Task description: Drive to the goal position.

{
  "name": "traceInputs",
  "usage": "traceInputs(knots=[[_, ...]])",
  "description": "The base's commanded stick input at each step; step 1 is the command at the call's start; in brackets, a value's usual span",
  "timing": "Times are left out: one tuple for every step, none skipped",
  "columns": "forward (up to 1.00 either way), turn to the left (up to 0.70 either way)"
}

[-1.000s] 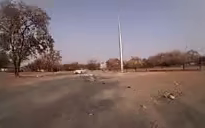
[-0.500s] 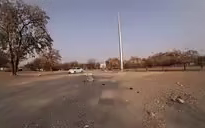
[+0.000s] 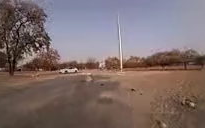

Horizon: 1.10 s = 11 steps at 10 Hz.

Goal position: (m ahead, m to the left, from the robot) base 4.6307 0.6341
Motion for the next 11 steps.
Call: traceInputs(knots=[[0.7, 0.0], [0.7, 0.0], [0.7, 0.0], [0.7, 0.0], [0.7, 0.0], [0.7, 0.0], [0.7, 0.0], [0.7, 0.0], [0.7, 0.0], [0.7, 0.0], [0.7, 0.0]])
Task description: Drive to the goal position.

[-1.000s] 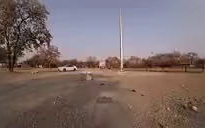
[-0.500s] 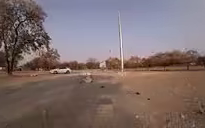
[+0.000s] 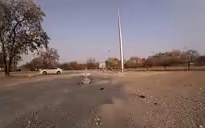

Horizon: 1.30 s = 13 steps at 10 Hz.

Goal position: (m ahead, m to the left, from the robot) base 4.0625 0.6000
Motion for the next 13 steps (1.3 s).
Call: traceInputs(knots=[[0.7, 0.0], [0.7, 0.0], [0.7, 0.0], [0.7, 0.0], [0.7, 0.0], [0.7, 0.0], [0.7, -0.07], [0.7, -0.13], [0.7, -0.19], [0.7, -0.25], [0.7, -0.31], [0.7, -0.33], [0.7, -0.25]])
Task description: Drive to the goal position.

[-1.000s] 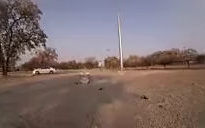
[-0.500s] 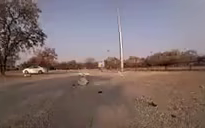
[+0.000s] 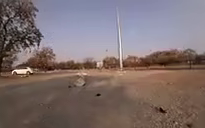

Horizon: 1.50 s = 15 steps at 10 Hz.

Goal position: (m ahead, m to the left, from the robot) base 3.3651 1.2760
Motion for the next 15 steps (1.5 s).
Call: traceInputs(knots=[[0.7, -0.17], [0.7, -0.1], [0.7, -0.02], [0.7, 0.0], [0.7, 0.0], [0.7, 0.0], [0.7, 0.0], [0.7, 0.0], [0.7, 0.0], [0.7, 0.0], [0.7, 0.0], [0.7, 0.0], [0.7, 0.0], [0.7, 0.0], [0.7, 0.0]])
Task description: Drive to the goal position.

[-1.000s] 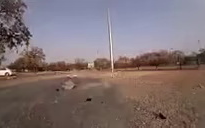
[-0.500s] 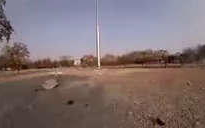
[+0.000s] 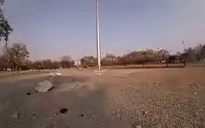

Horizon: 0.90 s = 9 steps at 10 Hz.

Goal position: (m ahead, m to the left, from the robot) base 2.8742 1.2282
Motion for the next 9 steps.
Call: traceInputs(knots=[[0.7, 0.0], [0.7, 0.01], [0.7, 0.03], [0.7, 0.14], [0.7, 0.28], [0.7, 0.35], [0.7, 0.35], [0.7, 0.0], [0.7, 0.0]])
